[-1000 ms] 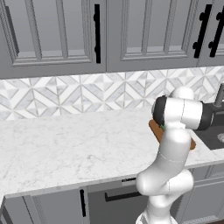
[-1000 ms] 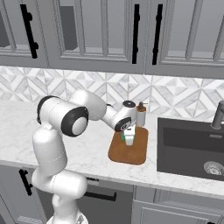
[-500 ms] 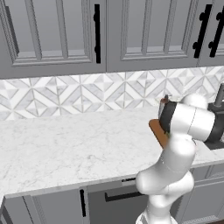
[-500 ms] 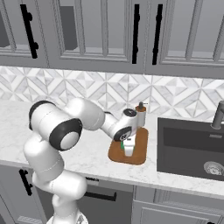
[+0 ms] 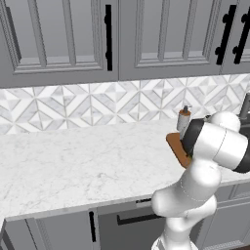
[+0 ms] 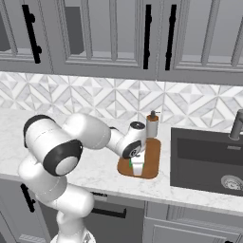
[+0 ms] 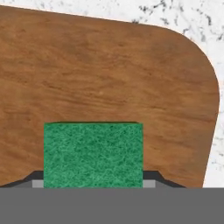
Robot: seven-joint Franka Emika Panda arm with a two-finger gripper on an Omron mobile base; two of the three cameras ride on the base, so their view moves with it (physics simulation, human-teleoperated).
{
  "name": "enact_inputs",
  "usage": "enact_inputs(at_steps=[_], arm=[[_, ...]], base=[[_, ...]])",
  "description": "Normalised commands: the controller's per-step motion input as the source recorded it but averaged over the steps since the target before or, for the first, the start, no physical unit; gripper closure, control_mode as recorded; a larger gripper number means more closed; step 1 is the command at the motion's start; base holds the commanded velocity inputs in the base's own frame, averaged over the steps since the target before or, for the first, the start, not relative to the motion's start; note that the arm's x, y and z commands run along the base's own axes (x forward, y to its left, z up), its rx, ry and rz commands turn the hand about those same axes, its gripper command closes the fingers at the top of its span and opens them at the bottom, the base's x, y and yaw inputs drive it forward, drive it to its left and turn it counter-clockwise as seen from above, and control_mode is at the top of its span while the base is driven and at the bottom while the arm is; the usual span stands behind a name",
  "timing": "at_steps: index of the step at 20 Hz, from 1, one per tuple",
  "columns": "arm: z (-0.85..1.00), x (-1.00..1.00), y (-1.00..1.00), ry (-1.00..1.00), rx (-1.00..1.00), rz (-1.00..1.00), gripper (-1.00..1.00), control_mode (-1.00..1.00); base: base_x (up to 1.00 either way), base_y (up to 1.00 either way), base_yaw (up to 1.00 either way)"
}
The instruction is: Pick up the sponge from the counter and clean the cutting board by briefly scrubbing or pressing down on the cutting board. Once finished, release the sponge.
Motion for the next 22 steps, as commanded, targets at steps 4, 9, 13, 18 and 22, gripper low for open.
enact_inputs(at_steps=[4, 9, 13, 18, 22], arm=[[0.00, 0.05, 0.00, 0.08, 0.00, 0.00, 1.00, -1.00], [-0.03, 0.74, 0.09, -0.11, 0.00, 0.00, 1.00, -1.00], [0.00, 0.83, 0.14, -0.11, 0.02, 0.00, 1.00, -1.00], [0.00, 0.82, 0.00, -0.06, 0.03, -0.06, 1.00, -1.00], [0.00, 0.69, 0.00, -0.04, 0.02, -0.06, 1.00, -1.00]], base=[[0.00, 0.00, 0.00], [0.00, 0.00, 0.00], [0.00, 0.00, 0.00], [0.00, 0.00, 0.00], [0.00, 0.00, 0.00]])
